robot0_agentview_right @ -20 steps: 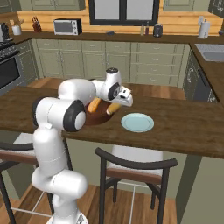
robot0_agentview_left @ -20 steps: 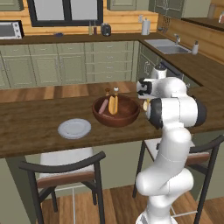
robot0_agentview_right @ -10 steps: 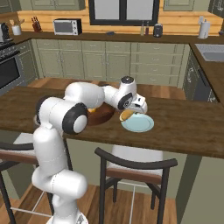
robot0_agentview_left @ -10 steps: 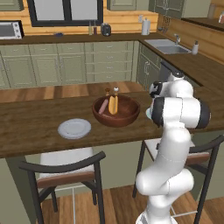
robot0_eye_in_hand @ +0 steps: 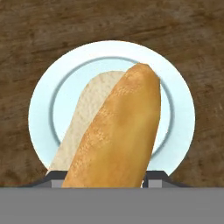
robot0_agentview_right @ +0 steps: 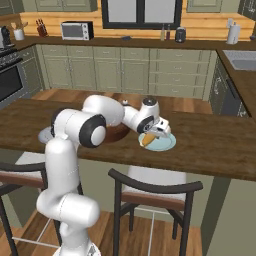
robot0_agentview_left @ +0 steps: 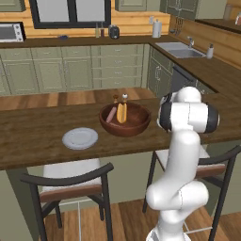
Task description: Place one bun and one sausage from the bowl on each plate.
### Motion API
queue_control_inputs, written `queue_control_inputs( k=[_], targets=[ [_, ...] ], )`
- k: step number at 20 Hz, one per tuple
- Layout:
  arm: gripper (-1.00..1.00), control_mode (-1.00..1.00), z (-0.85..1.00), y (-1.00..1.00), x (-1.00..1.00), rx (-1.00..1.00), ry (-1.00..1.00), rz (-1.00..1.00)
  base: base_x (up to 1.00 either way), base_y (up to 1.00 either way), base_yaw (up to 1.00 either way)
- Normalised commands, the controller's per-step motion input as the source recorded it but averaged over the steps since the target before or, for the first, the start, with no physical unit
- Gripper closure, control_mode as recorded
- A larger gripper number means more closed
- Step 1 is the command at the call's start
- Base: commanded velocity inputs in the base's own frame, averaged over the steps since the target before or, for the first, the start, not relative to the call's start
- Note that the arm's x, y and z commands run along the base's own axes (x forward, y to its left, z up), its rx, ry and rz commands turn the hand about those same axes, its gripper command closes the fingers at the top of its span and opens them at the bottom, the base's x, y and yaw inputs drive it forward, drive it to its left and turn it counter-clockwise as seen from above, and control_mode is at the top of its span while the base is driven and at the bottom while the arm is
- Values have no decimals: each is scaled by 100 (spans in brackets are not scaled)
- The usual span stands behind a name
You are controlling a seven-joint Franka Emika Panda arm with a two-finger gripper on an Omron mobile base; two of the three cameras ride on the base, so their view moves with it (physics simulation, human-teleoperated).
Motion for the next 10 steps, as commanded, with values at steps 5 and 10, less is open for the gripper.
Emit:
queue_control_inputs(
  k=[5, 10],
  targets=[
    [100, -100, -25, -17, 29, 0, 0, 1, 0, 0, 0],
    [100, -100, -1, -32, 51, 7, 0, 4, 0, 0, 0]
  ],
)
